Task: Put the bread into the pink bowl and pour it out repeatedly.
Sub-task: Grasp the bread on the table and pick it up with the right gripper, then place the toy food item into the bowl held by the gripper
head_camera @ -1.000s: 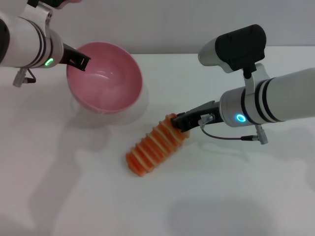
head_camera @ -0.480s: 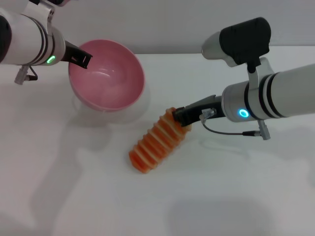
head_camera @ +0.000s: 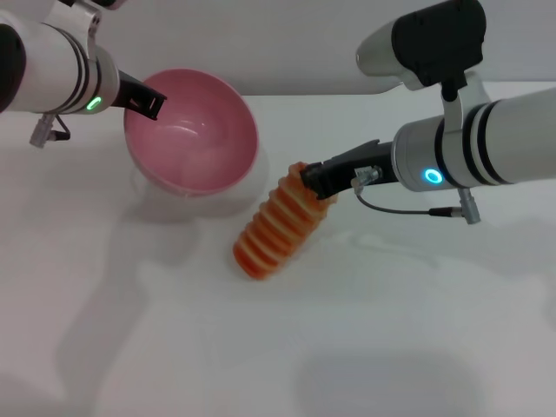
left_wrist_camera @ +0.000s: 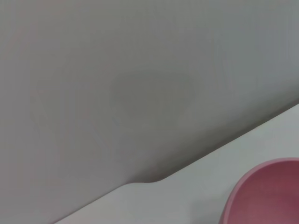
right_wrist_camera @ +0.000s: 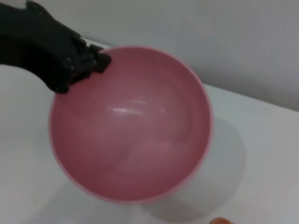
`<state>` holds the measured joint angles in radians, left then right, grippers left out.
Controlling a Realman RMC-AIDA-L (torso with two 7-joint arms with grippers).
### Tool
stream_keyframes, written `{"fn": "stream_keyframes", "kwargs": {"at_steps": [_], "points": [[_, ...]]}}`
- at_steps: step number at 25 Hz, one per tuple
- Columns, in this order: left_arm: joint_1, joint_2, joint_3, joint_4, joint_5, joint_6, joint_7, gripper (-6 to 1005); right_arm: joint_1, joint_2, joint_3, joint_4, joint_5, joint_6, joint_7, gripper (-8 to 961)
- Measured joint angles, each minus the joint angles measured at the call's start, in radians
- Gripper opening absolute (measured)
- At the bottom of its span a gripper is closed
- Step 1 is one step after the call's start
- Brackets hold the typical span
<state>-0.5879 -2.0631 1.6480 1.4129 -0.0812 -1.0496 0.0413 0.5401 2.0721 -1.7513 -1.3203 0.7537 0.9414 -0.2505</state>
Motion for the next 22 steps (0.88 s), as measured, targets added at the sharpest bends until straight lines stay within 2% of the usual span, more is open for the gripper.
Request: {"fn": "stream_keyframes", "kwargs": {"at_steps": [9, 22], "points": [[-0.002, 0.0, -0.002, -0.006, 0.0, 0.004, 0.0, 46, 0.007, -0.001, 0.017, -0.087, -0.001, 0.026, 0.001, 29], [-0.012, 0.003, -0.011, -0.064, 0.009, 0.035, 0.002, 46, -0.06, 0.005, 0.127, -0.464, -0.035, 0.235, 0.025, 18]]}}
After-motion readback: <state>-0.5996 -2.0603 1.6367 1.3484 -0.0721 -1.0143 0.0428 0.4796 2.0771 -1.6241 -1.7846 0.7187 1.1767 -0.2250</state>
